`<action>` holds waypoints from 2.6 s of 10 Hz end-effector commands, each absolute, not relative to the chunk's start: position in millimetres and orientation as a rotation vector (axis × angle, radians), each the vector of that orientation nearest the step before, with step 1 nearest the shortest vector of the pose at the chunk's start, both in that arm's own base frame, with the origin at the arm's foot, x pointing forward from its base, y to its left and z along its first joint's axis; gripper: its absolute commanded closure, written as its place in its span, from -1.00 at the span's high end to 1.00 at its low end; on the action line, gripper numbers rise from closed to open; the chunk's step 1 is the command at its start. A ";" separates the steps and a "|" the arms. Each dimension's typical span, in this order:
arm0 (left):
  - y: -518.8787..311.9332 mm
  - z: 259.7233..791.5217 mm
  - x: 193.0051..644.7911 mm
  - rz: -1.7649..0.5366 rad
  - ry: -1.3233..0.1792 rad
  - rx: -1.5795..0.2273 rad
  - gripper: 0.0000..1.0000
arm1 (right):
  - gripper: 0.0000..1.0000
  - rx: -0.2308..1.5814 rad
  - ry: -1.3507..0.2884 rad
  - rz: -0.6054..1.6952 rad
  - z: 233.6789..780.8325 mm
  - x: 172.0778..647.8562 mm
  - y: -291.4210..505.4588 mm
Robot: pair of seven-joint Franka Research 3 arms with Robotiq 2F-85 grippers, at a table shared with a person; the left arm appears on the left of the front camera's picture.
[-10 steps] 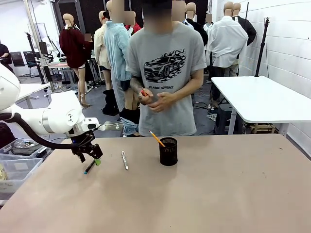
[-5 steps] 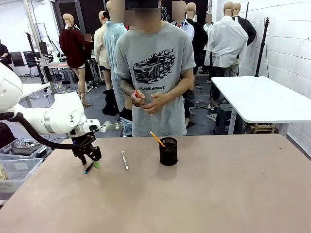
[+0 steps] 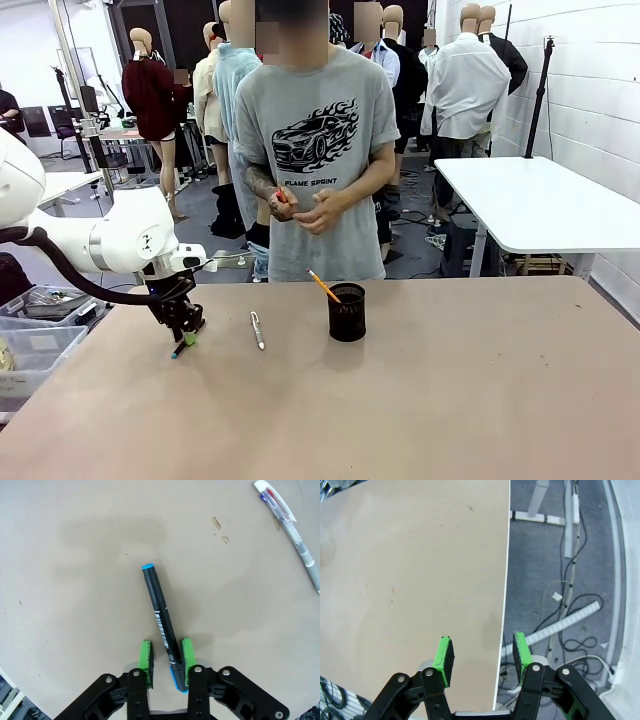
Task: Place the pens into the pen holder.
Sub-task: Pick up a writing instrument from the table and place it into the Pen holder.
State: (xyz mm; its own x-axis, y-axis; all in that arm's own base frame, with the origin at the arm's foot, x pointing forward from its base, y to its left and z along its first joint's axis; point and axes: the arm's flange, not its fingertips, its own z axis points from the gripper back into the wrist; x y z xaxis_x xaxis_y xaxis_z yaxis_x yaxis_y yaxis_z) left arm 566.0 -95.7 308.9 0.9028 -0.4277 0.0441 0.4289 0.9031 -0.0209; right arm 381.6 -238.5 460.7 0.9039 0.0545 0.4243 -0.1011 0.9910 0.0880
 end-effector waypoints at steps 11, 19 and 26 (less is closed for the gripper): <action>-78.3 350.1 546.8 -0.874 -0.401 -0.656 -1.00 | 0.21 0.093 -0.439 0.081 459.7 382.5 -238.8; 52.4 458.4 478.4 -0.996 -0.970 -0.992 -1.00 | 0.21 0.093 -0.439 0.081 459.7 382.5 -238.8; 129.1 467.8 450.8 -0.775 -1.207 -0.973 -1.00 | 0.21 0.093 -0.439 0.081 459.7 382.5 -238.8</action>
State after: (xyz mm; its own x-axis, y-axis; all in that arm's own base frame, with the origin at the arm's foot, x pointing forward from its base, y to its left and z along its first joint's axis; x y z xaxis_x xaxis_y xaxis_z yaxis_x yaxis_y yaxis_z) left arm 439.0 143.9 465.9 0.2359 0.0175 0.9716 0.8869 0.4047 -0.2226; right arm 381.4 -239.5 460.8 0.9033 0.0523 0.4259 -0.0997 0.9910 0.0897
